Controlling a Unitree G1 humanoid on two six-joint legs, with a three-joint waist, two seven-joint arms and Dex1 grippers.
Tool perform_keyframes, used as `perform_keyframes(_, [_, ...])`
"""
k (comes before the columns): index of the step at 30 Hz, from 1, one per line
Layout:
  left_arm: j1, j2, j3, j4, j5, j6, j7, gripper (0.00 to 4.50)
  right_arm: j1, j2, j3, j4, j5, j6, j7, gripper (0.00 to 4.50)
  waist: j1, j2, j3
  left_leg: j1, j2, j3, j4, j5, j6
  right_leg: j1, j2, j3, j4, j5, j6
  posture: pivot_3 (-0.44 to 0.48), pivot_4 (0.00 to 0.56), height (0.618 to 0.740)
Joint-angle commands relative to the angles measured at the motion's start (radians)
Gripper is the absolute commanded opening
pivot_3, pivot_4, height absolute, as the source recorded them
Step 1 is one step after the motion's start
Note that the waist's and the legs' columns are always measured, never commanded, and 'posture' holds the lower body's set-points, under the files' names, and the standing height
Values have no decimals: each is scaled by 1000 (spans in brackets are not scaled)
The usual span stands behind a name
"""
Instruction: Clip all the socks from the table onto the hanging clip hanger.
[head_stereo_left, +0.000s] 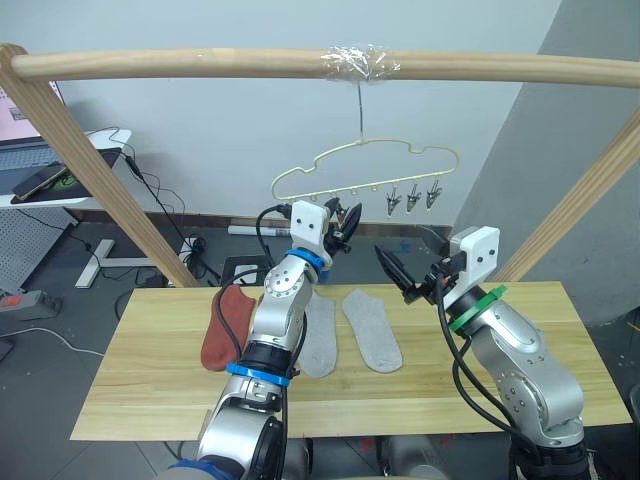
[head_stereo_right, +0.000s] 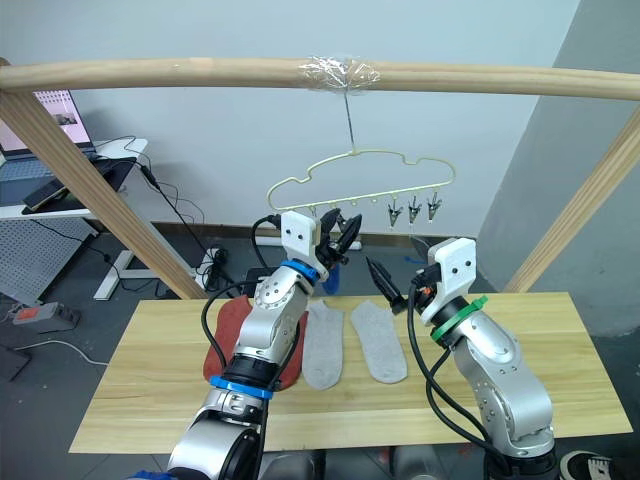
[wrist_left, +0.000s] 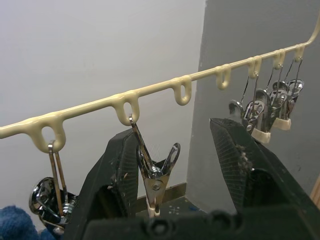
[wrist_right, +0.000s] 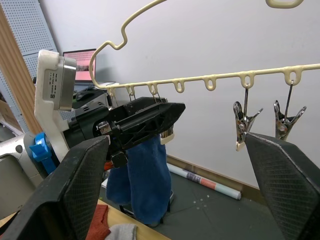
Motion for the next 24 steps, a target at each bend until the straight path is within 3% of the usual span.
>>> perform_keyframes(1, [-20,-1,5,-27,-7,-4,-6,1871,-18,5,-1,-23,10,-21,-4,4500,0,0,0,0,0,0,0,0,0,0,0,0,0,0,0,-119,142,740])
perform_keyframes(5, [-17,0,5,-30,-5,4,-7,695,-18,7,-1,-23,11,-21,-3,4500,0,0,0,0,0,0,0,0,0,0,0,0,0,0,0,-119,144,740])
perform_keyframes(9, [-15,3,4,-30,-1,16,-10,5,-17,10,0,-23,10,-21,-5,4500,0,0,0,0,0,0,1,0,0,0,0,0,0,0,0,-119,145,740])
perform_keyframes(20, [-22,-11,34,-52,-41,78,7,5,-13,5,10,-18,2,-5,-8,4500,0,0,0,0,0,0,5,0,0,1,0,0,3,0,1,-122,150,740])
perform_keyframes(24, [-17,9,69,-113,-113,181,-14,5,14,-77,120,42,-77,92,8,4500,0,0,0,0,-1,0,8,0,0,1,0,0,6,0,1,-106,149,740])
